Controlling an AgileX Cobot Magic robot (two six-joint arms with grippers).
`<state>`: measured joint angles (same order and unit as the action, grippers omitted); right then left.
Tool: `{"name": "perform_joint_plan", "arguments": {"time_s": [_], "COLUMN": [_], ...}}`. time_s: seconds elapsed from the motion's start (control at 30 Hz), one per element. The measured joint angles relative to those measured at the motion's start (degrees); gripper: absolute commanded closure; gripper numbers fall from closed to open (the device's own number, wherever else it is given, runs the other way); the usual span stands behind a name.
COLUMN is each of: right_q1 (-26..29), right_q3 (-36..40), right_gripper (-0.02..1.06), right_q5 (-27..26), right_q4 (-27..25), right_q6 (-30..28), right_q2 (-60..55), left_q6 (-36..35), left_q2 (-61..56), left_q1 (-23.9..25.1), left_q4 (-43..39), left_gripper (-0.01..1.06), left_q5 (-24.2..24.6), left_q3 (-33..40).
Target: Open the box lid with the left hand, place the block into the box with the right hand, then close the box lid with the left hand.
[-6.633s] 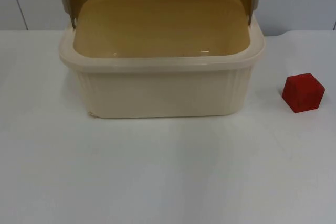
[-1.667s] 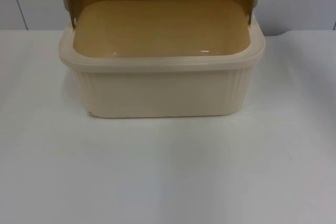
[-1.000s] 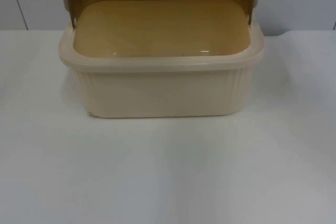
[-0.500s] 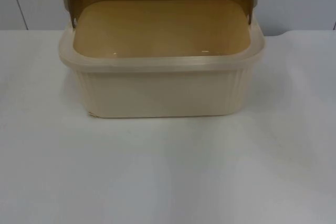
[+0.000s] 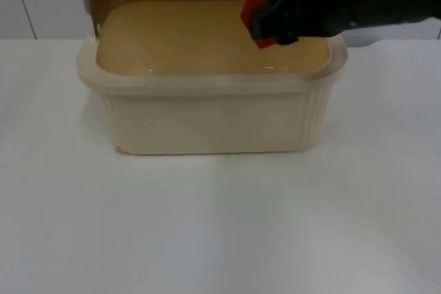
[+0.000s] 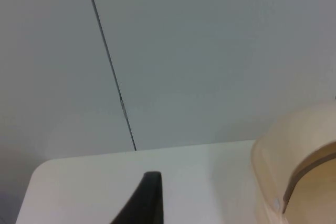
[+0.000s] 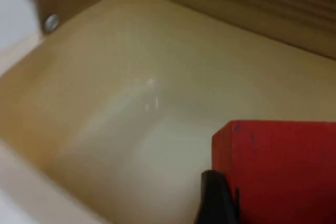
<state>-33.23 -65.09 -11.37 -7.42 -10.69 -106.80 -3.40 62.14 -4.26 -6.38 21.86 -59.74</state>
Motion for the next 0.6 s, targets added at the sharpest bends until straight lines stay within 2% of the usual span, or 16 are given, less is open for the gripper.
{"name": "perform_joint_plan", "arguments": {"time_s": [0.07,0.3,0.53,0.6], "right_q1": [0.0,0.0,0.0,0.0], "right_q3": [-1.36,-4.69,-6.38,-6.34], "right_gripper": [1.04,1.04,1.04,0.98], "right_q5": [-1.83,-5.56,-8.3,-8.49], "right_q4": [-2.41,-3.12,-3.12,-3.52], "right_q6": [0.0,-2.04,-2.14,-2.14], "right_q2": [-2.39,-8.6,-10.12,-10.38], "left_q6": [0.0,0.0,0.0,0.0], "left_q2": [0.0,0.0,0.0,0.0], "left_q1": [0.0,0.0,0.0,0.0], "left_q4": [-0.05,-0.16,-0.21,-0.21], "left_gripper": [0.0,0.0,0.0,0.0], "left_q5": [0.0,0.0,0.09,0.13], "left_q3": [0.0,0.0,0.0,0.0]}}
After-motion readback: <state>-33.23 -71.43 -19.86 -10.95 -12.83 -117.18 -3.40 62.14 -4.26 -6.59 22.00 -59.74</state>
